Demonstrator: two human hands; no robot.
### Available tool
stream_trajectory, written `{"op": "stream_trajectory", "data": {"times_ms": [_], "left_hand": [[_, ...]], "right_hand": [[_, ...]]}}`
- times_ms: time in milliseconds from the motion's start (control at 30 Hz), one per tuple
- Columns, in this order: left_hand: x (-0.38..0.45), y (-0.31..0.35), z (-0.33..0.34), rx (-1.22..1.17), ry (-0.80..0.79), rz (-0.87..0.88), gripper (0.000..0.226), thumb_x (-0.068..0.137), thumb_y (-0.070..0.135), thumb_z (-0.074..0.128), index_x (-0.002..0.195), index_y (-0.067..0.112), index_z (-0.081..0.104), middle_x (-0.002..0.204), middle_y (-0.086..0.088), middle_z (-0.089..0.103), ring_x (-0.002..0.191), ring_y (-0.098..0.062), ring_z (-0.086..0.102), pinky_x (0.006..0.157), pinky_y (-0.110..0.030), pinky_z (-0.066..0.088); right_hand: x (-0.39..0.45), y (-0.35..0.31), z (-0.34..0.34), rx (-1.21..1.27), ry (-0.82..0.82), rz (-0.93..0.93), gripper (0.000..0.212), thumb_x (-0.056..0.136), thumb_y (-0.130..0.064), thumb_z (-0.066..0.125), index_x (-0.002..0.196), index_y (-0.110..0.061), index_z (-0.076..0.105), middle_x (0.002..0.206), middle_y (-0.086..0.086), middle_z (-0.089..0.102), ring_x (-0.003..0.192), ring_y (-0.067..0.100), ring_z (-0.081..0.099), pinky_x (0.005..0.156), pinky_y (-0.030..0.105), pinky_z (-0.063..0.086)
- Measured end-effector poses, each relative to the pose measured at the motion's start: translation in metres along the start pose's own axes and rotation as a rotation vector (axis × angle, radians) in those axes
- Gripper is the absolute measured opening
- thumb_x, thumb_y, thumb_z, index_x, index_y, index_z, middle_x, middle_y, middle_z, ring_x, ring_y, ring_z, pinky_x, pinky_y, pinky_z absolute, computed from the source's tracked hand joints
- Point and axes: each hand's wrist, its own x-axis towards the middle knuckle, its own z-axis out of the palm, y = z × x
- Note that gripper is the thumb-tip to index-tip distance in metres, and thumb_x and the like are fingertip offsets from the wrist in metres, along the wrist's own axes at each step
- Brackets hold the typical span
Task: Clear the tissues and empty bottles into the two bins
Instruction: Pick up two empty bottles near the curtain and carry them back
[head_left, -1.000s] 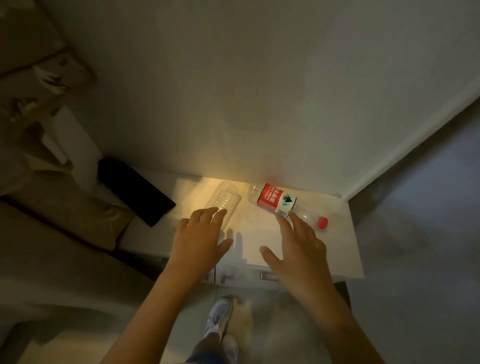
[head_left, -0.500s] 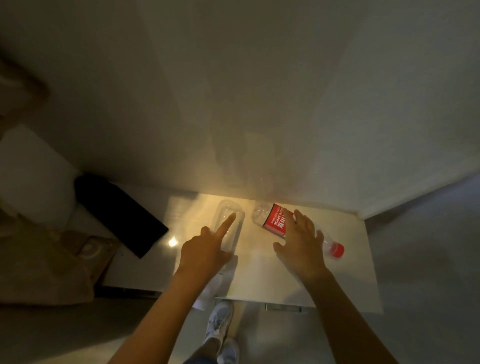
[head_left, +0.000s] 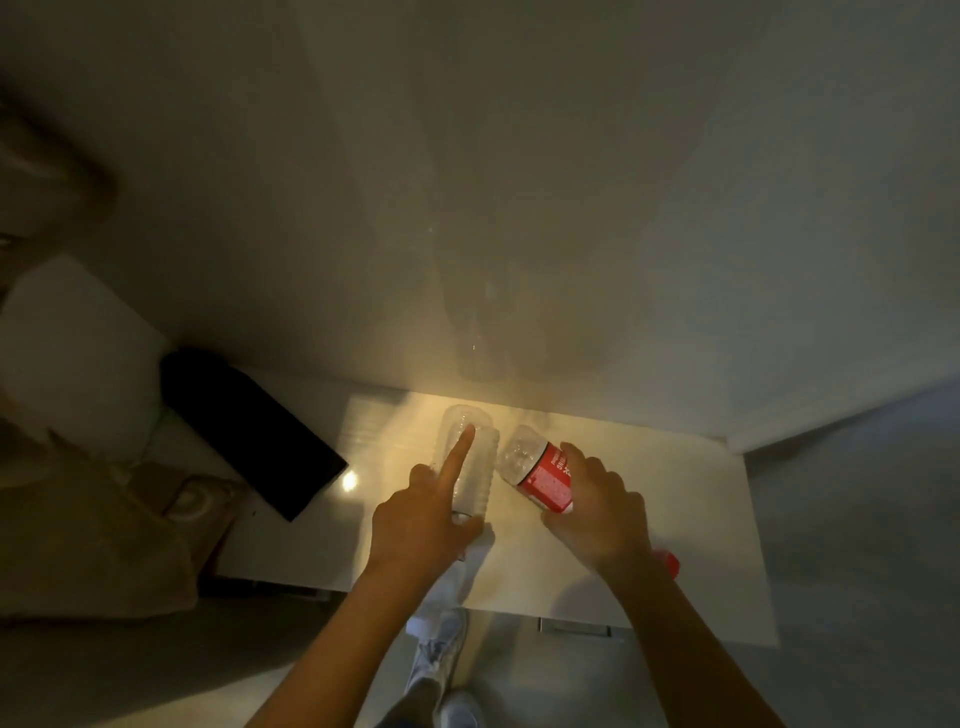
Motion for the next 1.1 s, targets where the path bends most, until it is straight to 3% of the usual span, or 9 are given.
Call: {"op": "stream_trajectory", "data": {"times_ms": [167,367,467,600,733,800,933,1033,1100], "left_hand": [[-0.021,-0.004,-0.013,-0.216,0.113,-0.011,0.109,0.075,0.061,0.066,0.143,0.047,-0.018,0.141,0.004,0.045,0.099,-0.013,0.063,0.076,-0.021,0.053],[-0.054,0.003,-0.031,-0.74,0.257,-0.096,0.088,0.061,0.046,0.084,0.128,0.047,0.027,0.123,0.015,0.055,0.094,-0.002,0.06,0.08,-0.029,0.056],[-0.08,0.011,-0.043,-0.897,0.321,-0.094,0.081,0.064,0.029,0.085,0.124,0.046,0.032,0.112,0.019,0.053,0.091,0.001,0.058,0.066,-0.015,0.054],[-0.125,0.023,-0.051,-0.947,0.405,-0.065,0.083,0.064,0.024,0.085,0.128,0.044,0.035,0.11,0.024,0.052,0.093,0.001,0.058,0.06,-0.009,0.05],[-0.174,0.027,-0.049,-1.03,0.479,-0.081,0.091,0.057,0.033,0.083,0.134,0.041,0.034,0.117,0.016,0.059,0.099,-0.005,0.063,0.071,-0.02,0.055],[-0.201,0.029,-0.047,-1.078,0.507,-0.095,0.096,0.056,0.03,0.084,0.137,0.037,0.034,0.116,0.012,0.064,0.099,-0.005,0.065,0.075,-0.023,0.055],[-0.256,0.033,-0.042,-1.039,0.608,-0.088,0.078,0.058,0.015,0.083,0.12,0.042,0.046,0.103,0.022,0.067,0.094,0.001,0.065,0.064,-0.015,0.054],[-0.29,0.033,-0.039,-0.979,0.687,-0.096,0.073,0.061,0.01,0.082,0.12,0.038,0.049,0.106,0.018,0.066,0.098,-0.004,0.065,0.072,-0.02,0.056],[-0.31,0.034,-0.038,-1.012,0.72,-0.087,0.075,0.062,0.009,0.081,0.124,0.034,0.048,0.108,0.014,0.067,0.099,-0.008,0.066,0.074,-0.024,0.057]], "right_hand": [[-0.022,-0.015,-0.024,0.339,0.049,-0.003,0.083,0.076,-0.059,0.066,0.142,-0.03,0.025,0.136,-0.007,0.047,0.118,0.014,0.05,0.098,0.031,0.04],[-0.053,-0.019,-0.056,0.954,0.026,-0.06,0.079,0.063,-0.038,0.084,0.129,-0.032,0.043,0.123,-0.007,0.059,0.107,0.015,0.061,0.091,0.036,0.053],[-0.072,-0.012,-0.07,1.151,-0.09,-0.127,0.085,0.049,-0.04,0.092,0.122,-0.029,0.05,0.116,-0.005,0.066,0.099,0.014,0.067,0.082,0.032,0.056],[-0.103,-0.004,-0.082,1.247,-0.167,-0.228,0.075,0.05,-0.023,0.091,0.115,-0.03,0.054,0.101,-0.005,0.072,0.089,0.011,0.07,0.066,0.025,0.056],[-0.134,0.001,-0.085,1.304,-0.225,-0.298,0.067,0.052,-0.028,0.084,0.114,-0.029,0.058,0.101,-0.004,0.072,0.092,0.013,0.07,0.068,0.027,0.054],[-0.15,0.001,-0.085,1.291,-0.237,-0.351,0.061,0.054,-0.026,0.084,0.11,-0.026,0.06,0.099,-0.003,0.072,0.086,0.007,0.07,0.065,0.02,0.052],[-0.178,-0.006,-0.082,1.272,-0.293,-0.435,0.056,0.054,-0.029,0.078,0.106,-0.026,0.06,0.095,-0.003,0.071,0.08,0.008,0.07,0.057,0.016,0.051],[-0.194,-0.012,-0.074,1.235,-0.332,-0.513,0.068,0.049,-0.034,0.089,0.108,-0.025,0.058,0.089,-0.001,0.069,0.055,0.009,0.061,0.046,0.021,0.043],[-0.203,-0.018,-0.068,1.213,-0.413,-0.599,0.072,0.048,-0.038,0.083,0.113,-0.023,0.055,0.092,0.007,0.067,0.048,0.013,0.052,0.041,0.023,0.04]]}}
